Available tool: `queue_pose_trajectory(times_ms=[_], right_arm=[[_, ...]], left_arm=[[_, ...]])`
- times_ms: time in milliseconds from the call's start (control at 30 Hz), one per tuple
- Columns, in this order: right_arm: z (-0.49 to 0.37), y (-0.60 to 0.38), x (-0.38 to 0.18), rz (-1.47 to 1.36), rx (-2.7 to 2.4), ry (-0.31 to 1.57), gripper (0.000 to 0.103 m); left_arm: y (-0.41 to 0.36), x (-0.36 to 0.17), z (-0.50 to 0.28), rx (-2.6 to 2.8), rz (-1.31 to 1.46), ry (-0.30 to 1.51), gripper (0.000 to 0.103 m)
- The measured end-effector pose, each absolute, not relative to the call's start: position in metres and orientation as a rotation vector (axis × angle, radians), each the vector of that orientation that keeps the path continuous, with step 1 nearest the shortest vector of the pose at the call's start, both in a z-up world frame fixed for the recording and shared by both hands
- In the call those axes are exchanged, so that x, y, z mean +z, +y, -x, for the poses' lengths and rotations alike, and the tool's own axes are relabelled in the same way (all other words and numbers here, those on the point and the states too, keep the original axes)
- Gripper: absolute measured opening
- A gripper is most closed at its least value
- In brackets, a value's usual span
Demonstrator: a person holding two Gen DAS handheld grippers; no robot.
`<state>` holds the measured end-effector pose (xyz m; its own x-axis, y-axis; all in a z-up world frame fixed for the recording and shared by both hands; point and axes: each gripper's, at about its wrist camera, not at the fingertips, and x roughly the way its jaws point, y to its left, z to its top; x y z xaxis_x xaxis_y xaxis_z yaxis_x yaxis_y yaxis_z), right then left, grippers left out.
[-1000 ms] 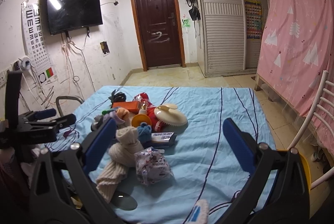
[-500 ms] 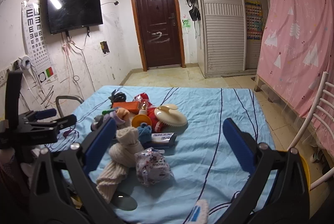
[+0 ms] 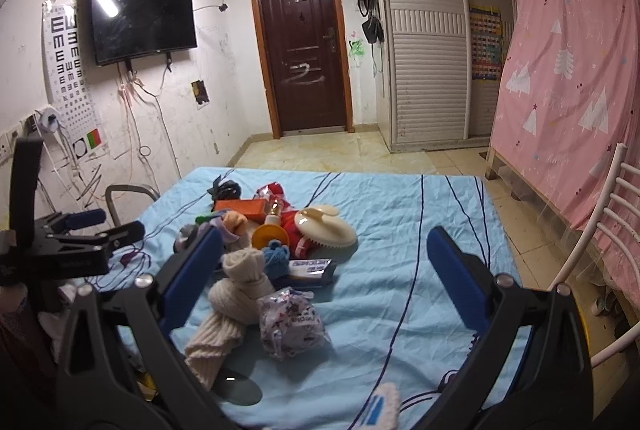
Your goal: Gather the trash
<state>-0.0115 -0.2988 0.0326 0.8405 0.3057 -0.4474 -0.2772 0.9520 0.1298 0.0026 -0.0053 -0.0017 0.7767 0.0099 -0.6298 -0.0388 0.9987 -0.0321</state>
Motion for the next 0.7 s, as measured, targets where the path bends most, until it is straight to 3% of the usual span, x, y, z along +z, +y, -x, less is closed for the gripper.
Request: queue_pose_trajectory(times_ms=[700], right_arm=[[0.0104,-0.2932,0.0259,-0.051,0.347,0.519,0.098]], left_arm=[[-0.0111,-0.0039,-0.0097,0.007,0.036,0.709,0.093]])
